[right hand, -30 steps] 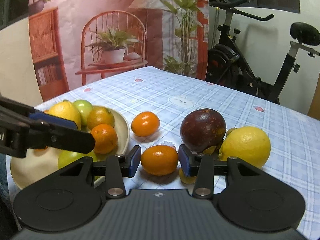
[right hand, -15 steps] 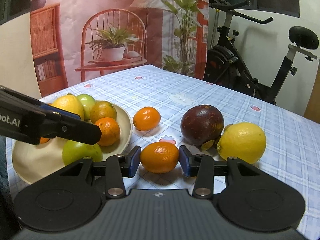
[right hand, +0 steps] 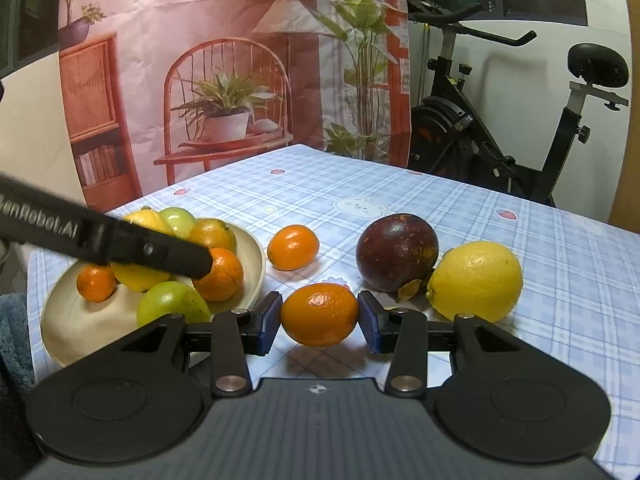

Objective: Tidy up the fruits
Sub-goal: 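Close the right gripper around the tangerine and lift it, then grasp a second tangerine with the left gripper while the right gripper holds its tangerine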

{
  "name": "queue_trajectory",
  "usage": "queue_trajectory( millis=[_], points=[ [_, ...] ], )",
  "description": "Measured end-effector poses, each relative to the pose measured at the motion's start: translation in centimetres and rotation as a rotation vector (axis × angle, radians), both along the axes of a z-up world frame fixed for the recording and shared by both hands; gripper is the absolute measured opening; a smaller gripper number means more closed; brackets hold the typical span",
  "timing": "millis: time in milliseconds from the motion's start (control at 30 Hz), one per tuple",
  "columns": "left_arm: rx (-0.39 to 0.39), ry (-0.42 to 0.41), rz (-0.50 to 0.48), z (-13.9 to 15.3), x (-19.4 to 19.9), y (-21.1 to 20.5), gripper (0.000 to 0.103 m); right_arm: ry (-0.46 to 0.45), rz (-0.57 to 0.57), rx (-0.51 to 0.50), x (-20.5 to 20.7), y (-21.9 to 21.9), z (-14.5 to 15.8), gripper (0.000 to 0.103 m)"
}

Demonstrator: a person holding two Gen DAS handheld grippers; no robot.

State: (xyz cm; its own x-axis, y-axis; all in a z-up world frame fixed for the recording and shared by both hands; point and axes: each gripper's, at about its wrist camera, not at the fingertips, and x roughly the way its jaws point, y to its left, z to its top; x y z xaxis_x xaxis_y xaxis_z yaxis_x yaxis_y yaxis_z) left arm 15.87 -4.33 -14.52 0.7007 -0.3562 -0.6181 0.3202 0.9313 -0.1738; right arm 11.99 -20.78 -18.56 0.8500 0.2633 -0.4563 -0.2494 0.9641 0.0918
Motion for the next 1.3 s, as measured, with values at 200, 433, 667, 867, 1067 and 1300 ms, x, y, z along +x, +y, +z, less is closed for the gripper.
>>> queue_trajectory(
  millis=[200, 433, 667, 867, 1067, 1300],
  points=[
    [0.077, -0.049, -0.045, 1.2, 2.4, -1.9, 0.051, -0.03, -0.037, 0.033, -1.0, -0.8, 0.2, 0.044],
    [0.161, 0.008, -0.075, -0.2, 6.7, -3.4, 0.05, -0.038, -0.113, 0.078, -1.4, -2.0, 0.5, 0.044],
    [0.228, 0.065, -0.098, -2.0, 8.4, -4.5, 0.05, -0.029, -0.11, 0.1, -1.3, -2.3, 0.6, 0.044],
    [0.259, 0.099, -0.102, -2.7, 9.0, -5.2, 0.048, -0.019, -0.106, 0.116, -1.3, -2.5, 0.5, 0.044],
    [0.243, 0.103, -0.115, -2.9, 8.8, -5.3, 0.038, -0.015, -0.103, 0.126, -1.2, -2.8, 0.5, 0.044],
    [0.184, 0.09, -0.126, -1.1, 7.4, -4.5, 0.038, -0.014, -0.1, 0.129, -1.1, -2.8, 0.6, 0.044]
  ],
)
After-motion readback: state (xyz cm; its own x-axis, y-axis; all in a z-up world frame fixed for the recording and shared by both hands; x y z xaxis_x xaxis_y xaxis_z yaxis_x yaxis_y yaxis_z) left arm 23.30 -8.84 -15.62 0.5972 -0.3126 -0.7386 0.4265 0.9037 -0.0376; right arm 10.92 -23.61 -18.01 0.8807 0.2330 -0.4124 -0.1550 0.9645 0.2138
